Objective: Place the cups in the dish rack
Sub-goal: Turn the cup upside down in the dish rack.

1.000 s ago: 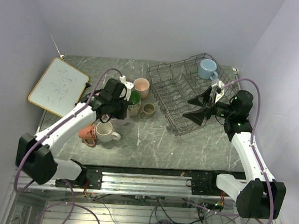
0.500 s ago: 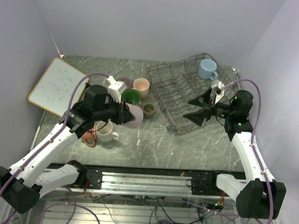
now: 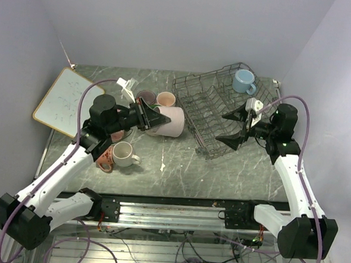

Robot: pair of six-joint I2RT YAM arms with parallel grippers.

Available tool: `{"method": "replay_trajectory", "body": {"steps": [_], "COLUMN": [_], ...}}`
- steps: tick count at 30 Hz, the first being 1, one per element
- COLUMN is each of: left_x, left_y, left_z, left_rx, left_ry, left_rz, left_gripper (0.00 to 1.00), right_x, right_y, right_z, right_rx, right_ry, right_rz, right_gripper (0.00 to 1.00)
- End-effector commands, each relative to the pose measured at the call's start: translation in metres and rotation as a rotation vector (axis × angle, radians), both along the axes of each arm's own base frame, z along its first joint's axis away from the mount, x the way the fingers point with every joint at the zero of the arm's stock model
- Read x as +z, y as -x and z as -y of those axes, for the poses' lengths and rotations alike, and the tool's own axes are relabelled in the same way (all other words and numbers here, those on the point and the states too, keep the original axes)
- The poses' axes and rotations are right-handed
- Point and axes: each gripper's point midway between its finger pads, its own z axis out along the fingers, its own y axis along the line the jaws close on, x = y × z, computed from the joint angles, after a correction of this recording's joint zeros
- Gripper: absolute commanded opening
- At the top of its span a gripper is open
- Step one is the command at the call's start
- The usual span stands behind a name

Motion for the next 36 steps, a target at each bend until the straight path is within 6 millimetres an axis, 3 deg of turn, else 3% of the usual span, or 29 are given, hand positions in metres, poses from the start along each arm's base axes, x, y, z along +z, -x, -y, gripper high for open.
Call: {"method": "replay_trajectory", "body": {"steps": [1,5,10,13,20,27,36], "left_x": [0.083,0.112,0.160,0.175,0.192,0.198,0.204], "left_y": [0.001,-0.008,-0.013,-0.021,-0.027,-0.019,-0.007], "left_z": [0.001,-0.004,-0.019,-0.030,-0.037,-0.034,-0.029], "left_rx": [0.004,0.061,0.055,0.085,0.091,0.056,0.033], "left_ry": [0.238,0.359,0.719,0.834,0.949,0.968,0.958], "left_rz": [-0.002,-0.118,-0.269,-0.299,-0.336,-0.344,-0.340], "left_gripper": [0.07,0.07,0.07,0.07,0.07,0.07,0.07], "right_x": [0.016,0.014,0.030,0.042,0.074,0.100,0.105], "right_y": [0.000,-0.005,-0.017,-0.027,-0.038,-0.032,-0.034], "right_z": [-0.003,-0.006,-0.017,-0.028,-0.056,-0.087,-0.115], "right_rx": [0.067,0.170,0.202,0.167,0.177,0.251,0.360], "right_ry": [0.090,0.141,0.089,0.050,-0.080,-0.287,-0.351], "right_rz": [0.273,0.490,0.567,0.575,0.549,0.493,0.468], "right_gripper": [0.99,1.00,1.00,1.00,0.99,0.95,0.85]}}
